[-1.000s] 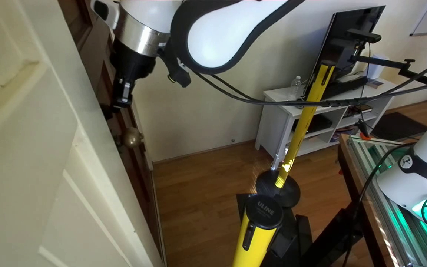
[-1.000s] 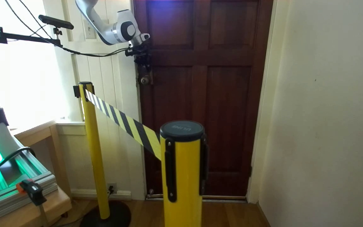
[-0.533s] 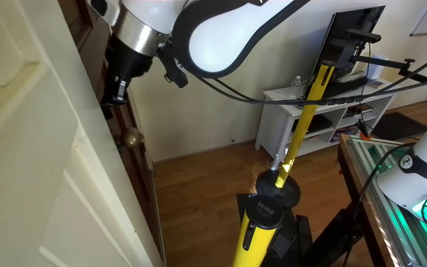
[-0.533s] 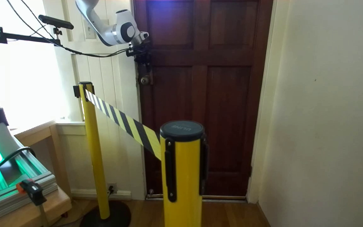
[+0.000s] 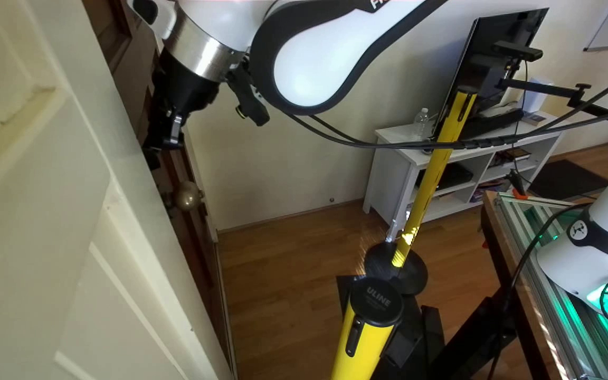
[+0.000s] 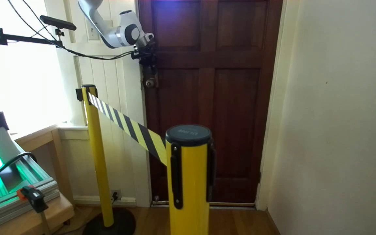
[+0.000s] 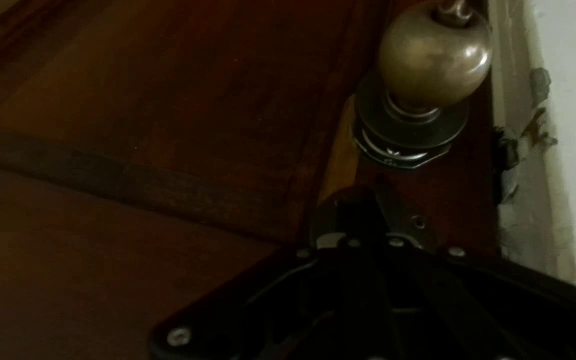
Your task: Unlock the door
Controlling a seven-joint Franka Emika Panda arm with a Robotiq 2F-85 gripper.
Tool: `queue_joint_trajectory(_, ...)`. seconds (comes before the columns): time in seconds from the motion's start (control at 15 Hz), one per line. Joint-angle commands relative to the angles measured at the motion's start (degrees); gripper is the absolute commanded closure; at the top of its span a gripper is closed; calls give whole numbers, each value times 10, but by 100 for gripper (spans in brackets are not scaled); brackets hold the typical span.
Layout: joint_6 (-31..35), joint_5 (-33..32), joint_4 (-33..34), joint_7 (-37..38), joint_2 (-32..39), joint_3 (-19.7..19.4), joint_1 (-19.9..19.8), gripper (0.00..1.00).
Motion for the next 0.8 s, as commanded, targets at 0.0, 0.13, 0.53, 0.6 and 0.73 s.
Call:
queue_joint_trajectory(0.0, 17, -2, -35, 2, -24, 21, -2, 100)
queue_joint_trajectory(0.13, 7, -7, -47, 18, -38, 10, 6, 100)
queue_joint_trajectory(0.53, -4, -5, -61, 27, -51, 8, 6, 100)
queue_joint_trajectory(0.6, -1, -3, -61, 23, -50, 11, 4, 100)
queue_joint_trajectory(0.73, -1, -1, -60, 17, -48, 15, 2, 100)
